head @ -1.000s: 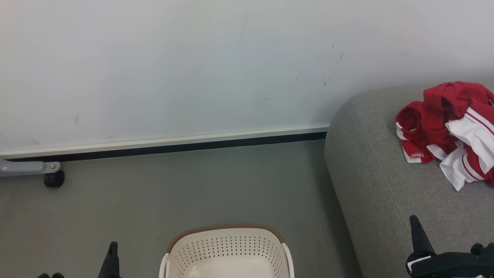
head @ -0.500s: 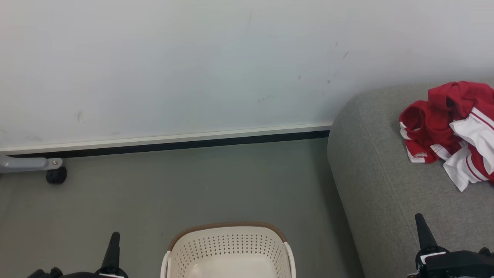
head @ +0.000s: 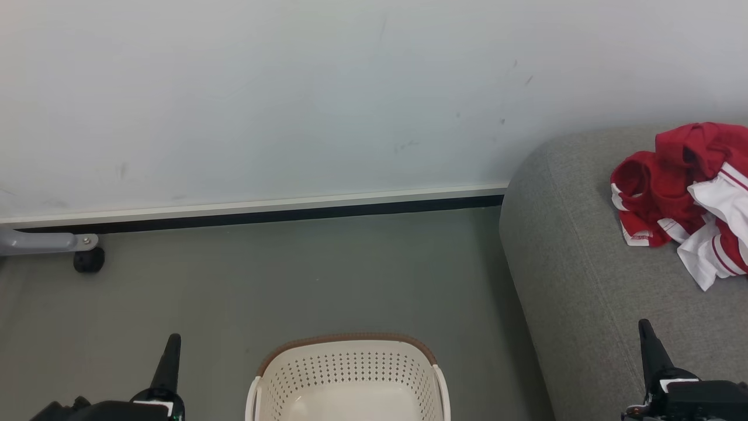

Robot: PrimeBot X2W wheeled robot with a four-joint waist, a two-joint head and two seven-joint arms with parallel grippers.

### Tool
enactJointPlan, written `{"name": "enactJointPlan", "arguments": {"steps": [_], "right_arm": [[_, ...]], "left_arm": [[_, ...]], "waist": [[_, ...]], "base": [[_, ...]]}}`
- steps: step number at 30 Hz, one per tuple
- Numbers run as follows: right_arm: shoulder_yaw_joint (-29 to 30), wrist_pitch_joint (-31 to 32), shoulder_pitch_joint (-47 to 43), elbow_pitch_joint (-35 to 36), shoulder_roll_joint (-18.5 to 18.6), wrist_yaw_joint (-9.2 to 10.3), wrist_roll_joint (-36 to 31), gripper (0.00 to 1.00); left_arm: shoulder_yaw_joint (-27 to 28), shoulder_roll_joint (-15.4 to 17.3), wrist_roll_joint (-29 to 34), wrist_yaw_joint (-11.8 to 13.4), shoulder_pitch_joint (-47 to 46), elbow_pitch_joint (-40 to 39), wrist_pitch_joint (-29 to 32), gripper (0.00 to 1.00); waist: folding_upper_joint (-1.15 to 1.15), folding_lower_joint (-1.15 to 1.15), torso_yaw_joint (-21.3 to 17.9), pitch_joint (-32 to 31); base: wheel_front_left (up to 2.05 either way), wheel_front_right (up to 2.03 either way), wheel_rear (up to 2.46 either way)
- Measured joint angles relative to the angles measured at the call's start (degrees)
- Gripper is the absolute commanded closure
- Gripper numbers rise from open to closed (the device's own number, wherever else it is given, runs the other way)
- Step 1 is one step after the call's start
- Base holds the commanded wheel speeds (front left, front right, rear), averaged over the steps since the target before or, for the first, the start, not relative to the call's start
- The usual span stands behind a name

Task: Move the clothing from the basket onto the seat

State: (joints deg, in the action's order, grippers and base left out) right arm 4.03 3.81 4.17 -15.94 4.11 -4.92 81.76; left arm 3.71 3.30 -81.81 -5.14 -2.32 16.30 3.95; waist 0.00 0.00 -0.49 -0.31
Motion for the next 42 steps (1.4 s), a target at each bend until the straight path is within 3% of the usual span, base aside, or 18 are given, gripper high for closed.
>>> {"name": "enactJointPlan", "arguments": {"steps": [14,42], "right_arm": [[3.58,2.7,1.12,-1.18,-1.52,-1.99,9.66,1.0],[3.6,2.69,1.12,-1.19,-1.57,-1.99,9.67,1.0]], "left_arm": [[1.51,-0.81,-9.78,-1.94,-2.27,0.62,2.55,1.0],[1.52,-0.83,-9.89,-1.94,-2.27,0.65,2.56,1.0]], "waist": [[0.0,0.0,0.49,0.41],[0.0,0.0,0.49,0.41]], "base": [[0.0,0.0,0.0],[0.0,0.0,0.0]]}}
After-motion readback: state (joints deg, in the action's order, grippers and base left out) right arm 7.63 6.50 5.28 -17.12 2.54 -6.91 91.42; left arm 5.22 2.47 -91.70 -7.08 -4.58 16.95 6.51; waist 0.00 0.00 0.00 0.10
